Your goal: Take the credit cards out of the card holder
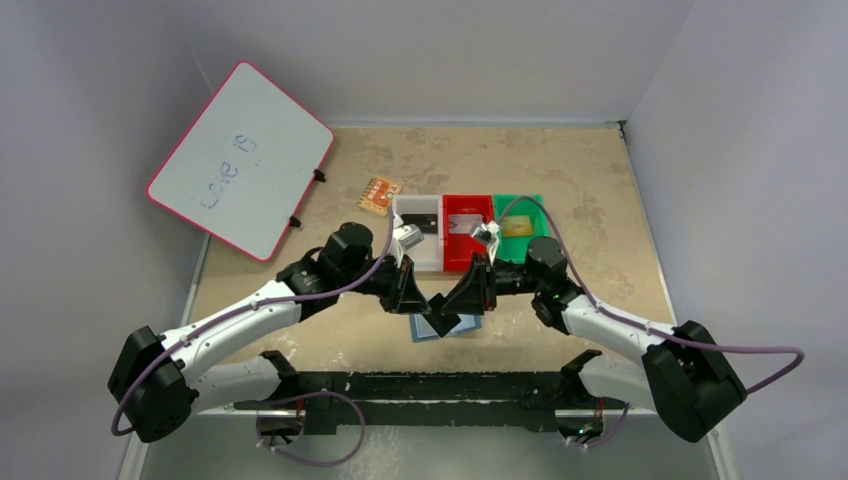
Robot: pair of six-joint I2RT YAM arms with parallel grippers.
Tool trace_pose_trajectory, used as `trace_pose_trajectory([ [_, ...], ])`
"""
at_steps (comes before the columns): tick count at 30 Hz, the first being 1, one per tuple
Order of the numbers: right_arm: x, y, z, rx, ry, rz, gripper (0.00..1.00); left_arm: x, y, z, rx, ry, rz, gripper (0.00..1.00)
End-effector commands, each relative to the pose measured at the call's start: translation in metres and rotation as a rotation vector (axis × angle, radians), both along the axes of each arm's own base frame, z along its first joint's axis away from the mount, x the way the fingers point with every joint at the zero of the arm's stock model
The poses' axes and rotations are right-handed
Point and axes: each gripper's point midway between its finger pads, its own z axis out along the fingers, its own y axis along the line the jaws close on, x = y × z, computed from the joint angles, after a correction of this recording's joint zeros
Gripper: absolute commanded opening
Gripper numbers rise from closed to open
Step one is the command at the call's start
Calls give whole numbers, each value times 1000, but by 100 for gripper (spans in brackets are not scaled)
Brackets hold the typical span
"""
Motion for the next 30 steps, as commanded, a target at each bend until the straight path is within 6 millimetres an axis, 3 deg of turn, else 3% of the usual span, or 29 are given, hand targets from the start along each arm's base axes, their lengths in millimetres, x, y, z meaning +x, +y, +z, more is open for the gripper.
trace_pose_trajectory([
  [1,-5,2,21,46,-73,64,28,6,-6,23,-72,-57,-5,0],
  [7,-15,-2,22,54,-64,104,20,6,-6,25,-70,-69,-14,0],
  [10,-18,-3,23,56,-65,106,8,8,-6,28,-71,-84,-8,0],
  [14,-19,-4,23,59,-67,104,21,8,-6,32,-86,-94,-9,0],
  [20,-18,-4,24,59,-69,100,21,7,-6,33,-90,-95,-10,0],
  [28,-18,-4,22,57,-70,97,8,8,-5,36,-96,-106,2,0],
  [30,-18,-4,23,58,-76,99,0,9,-5,36,-94,-108,9,0],
])
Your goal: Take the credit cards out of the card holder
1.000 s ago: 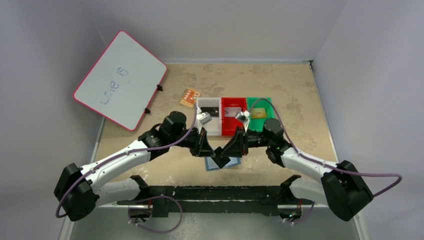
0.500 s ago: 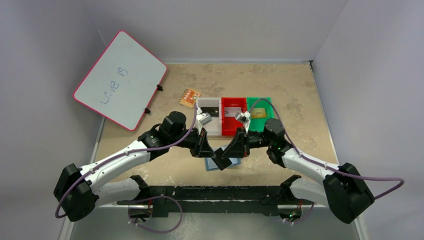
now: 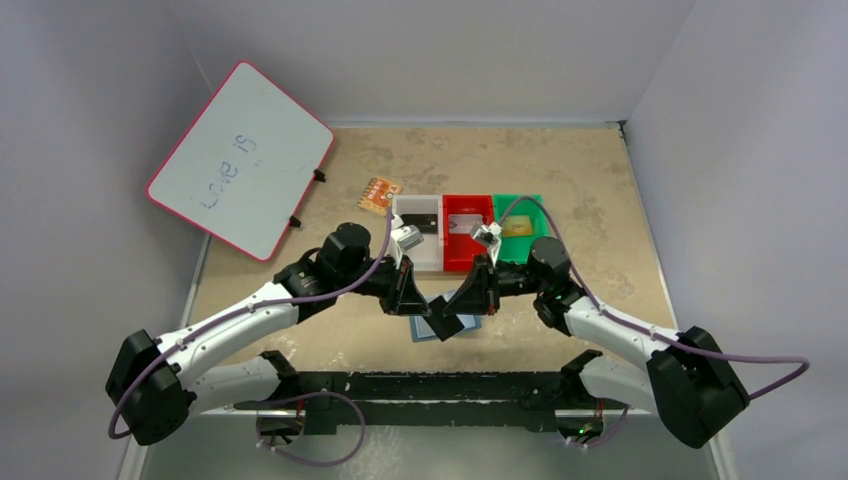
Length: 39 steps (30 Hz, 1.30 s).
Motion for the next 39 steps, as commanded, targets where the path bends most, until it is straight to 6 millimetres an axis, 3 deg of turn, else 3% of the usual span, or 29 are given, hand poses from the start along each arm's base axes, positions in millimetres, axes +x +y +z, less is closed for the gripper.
trace_pose_trajectory([
  [1,-5,-1,13,36,-61,37,0,14,-3,26,-58,-93,41,0],
  [3,-1,0,14,24,-65,19,0,24,0,26,-22,-106,105,5],
  [5,8,1,11,-7,-66,-32,0,42,9,35,31,-150,209,34],
  [6,14,2,11,-23,-75,-69,0,53,17,39,73,-183,282,40],
  [8,27,1,12,-50,-100,-144,0,78,43,46,150,-257,471,65],
  [9,32,1,13,-57,-116,-177,0,89,60,50,195,-291,571,69],
  [11,46,-2,18,-65,-159,-264,0,111,99,58,290,-360,785,73],
  [14,72,-12,24,-98,-234,-425,0,125,160,69,416,-424,1085,76],
  [16,94,-23,33,-115,-293,-574,0,127,205,78,479,-463,1300,77],
  [20,117,-39,58,-117,-484,-710,0,113,249,92,445,-524,1485,80],
  [23,132,-43,69,-168,-616,-744,0,106,265,88,444,-535,1544,80],
  [28,158,-41,72,-314,-787,-759,0,101,276,63,486,-518,1589,81],
  [34,170,-17,73,-447,-986,-728,0,104,280,64,516,-544,1616,86],
  [39,180,0,67,-498,-994,-732,0,112,273,56,583,-554,1589,89],
])
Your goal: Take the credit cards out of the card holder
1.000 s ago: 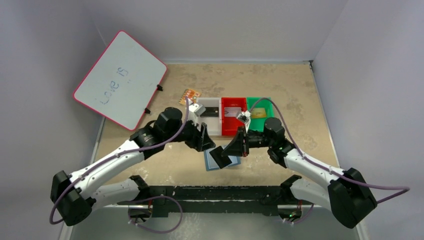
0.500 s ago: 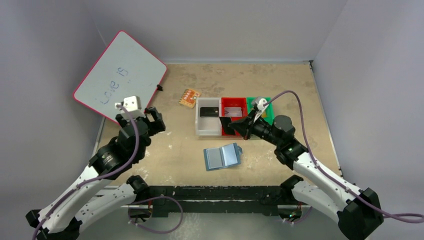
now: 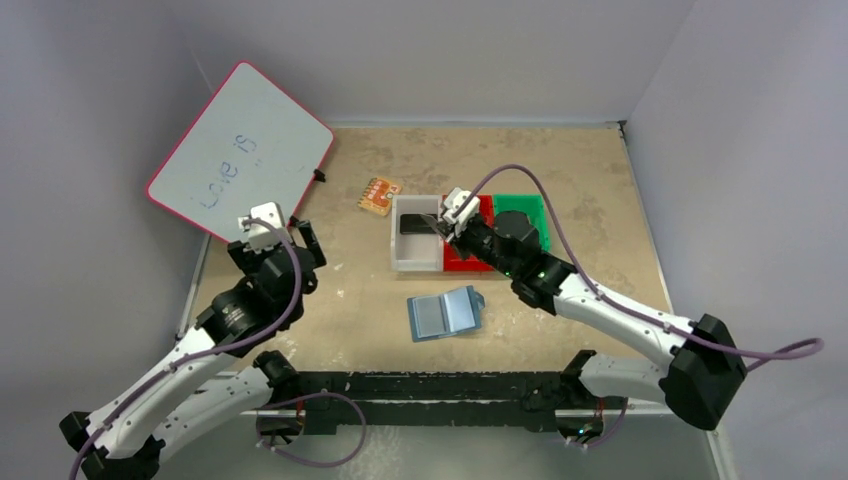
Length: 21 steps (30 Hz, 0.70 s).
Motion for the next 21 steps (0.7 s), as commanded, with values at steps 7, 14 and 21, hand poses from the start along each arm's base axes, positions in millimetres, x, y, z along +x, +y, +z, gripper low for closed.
trace_pose_trajectory([
  [7,28,18,23,-118,-144,-65,0,9,14,1,2,-12,81,93],
  [14,42,29,12,-220,-174,-44,0,28,22,-29,-13,121,104,94],
  [21,55,42,4,-281,-185,-24,0,29,56,-33,-14,135,257,93],
])
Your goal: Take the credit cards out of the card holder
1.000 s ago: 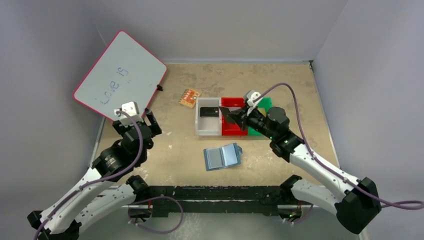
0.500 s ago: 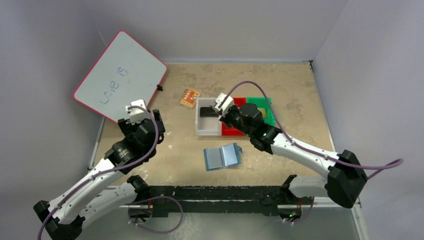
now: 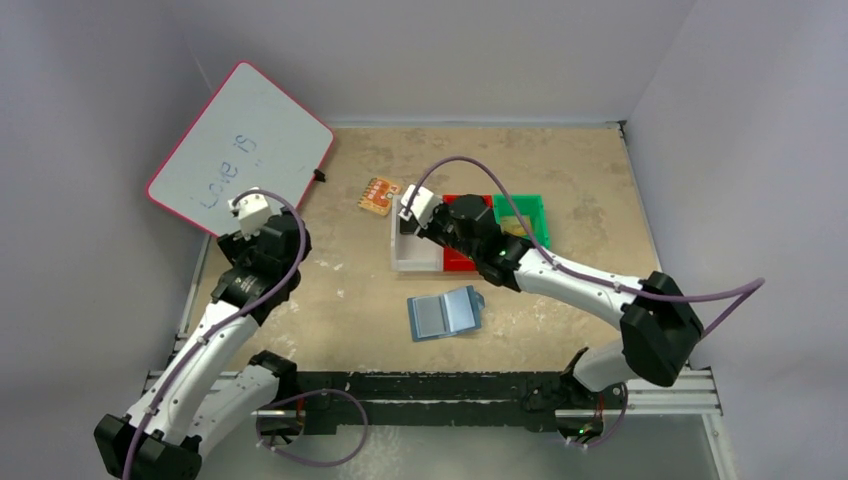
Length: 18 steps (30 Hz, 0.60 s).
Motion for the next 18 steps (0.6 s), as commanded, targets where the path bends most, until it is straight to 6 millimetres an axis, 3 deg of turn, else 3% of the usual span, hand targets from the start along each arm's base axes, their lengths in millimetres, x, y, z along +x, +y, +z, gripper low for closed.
trace_pose_trajectory([
  [1,14,12,30,-2,-89,12,0,1,14,15,8,-52,72,93],
  [6,22,27,16,-59,-64,53,0,-2,19,20,22,-56,104,92],
  [9,29,32,-4,-137,-34,63,0,-4,22,23,22,-71,114,91],
  [18,48,30,-53,-316,-10,35,0,-7,25,27,26,-88,130,91],
])
